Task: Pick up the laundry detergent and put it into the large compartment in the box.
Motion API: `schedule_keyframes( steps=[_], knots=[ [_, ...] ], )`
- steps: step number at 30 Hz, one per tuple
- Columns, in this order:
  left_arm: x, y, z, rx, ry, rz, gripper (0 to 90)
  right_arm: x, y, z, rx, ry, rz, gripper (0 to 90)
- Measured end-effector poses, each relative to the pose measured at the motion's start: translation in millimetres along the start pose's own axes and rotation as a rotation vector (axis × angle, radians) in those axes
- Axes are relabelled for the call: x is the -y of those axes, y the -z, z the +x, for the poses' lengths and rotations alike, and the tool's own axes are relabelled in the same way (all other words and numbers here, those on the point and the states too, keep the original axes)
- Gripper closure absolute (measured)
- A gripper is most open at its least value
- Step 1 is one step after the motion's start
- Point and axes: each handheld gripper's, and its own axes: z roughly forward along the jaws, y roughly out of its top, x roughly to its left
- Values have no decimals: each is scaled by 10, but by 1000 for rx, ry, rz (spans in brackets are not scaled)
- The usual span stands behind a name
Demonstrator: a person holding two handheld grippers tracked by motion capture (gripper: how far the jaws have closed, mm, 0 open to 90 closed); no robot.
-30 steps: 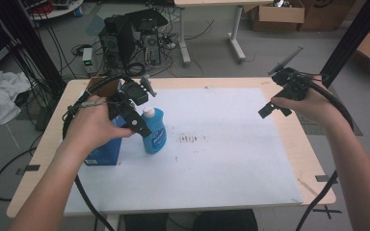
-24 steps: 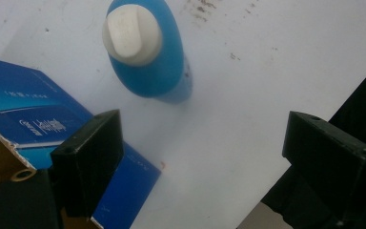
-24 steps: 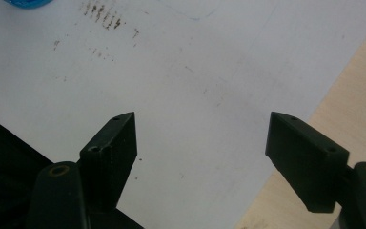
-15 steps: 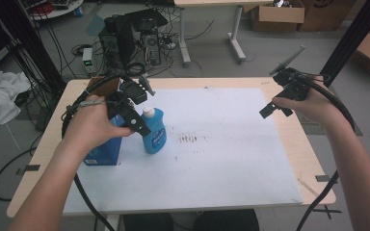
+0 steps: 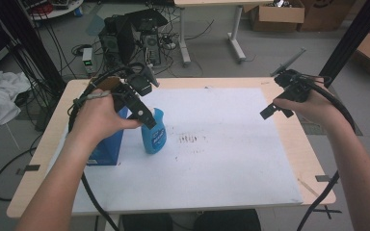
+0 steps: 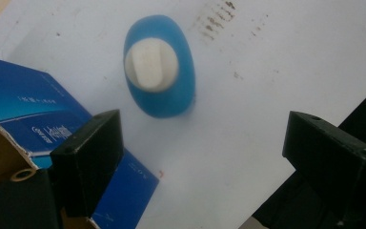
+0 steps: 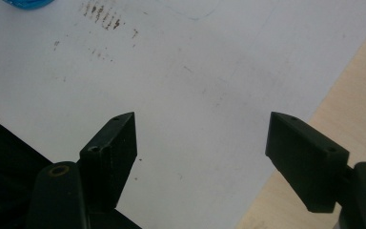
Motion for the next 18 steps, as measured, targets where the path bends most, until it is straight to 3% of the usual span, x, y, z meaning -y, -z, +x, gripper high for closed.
schedule_keyframes(
  steps=[18],
  knots=[
    [-294, -210, 103, -25, 124, 51, 152, 45, -58, -46, -17, 1, -7, 263]
  ],
)
